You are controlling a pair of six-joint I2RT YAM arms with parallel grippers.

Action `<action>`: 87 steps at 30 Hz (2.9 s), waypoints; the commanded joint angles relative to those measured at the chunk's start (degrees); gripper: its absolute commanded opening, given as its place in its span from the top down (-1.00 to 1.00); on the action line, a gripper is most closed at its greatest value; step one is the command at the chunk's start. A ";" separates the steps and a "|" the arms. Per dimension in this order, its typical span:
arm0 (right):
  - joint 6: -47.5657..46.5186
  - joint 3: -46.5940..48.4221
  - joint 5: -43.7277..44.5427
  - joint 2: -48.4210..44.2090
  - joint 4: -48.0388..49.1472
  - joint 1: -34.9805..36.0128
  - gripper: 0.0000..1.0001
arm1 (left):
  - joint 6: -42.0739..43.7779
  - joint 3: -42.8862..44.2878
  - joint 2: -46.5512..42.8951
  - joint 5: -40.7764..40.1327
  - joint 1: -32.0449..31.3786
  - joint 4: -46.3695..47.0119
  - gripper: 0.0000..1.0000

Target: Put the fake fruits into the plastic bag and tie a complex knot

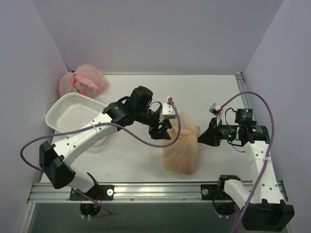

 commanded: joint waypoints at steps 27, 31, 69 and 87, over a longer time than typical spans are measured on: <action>-15.73 6.03 3.57 1.87 -15.78 -5.27 1.00 | -3.86 -5.64 1.53 -10.22 4.59 4.22 1.00; -25.81 6.99 3.75 3.98 -23.23 -11.14 1.00 | -3.06 -7.40 0.92 -11.10 6.00 4.22 1.00; -23.30 9.81 14.03 6.09 -17.55 0.17 -0.27 | 10.04 -6.97 -5.77 -9.95 -1.20 6.42 -0.80; -24.27 4.36 8.06 9.43 -11.22 2.63 -0.46 | 1.60 -10.73 5.05 -8.38 -8.41 20.82 0.63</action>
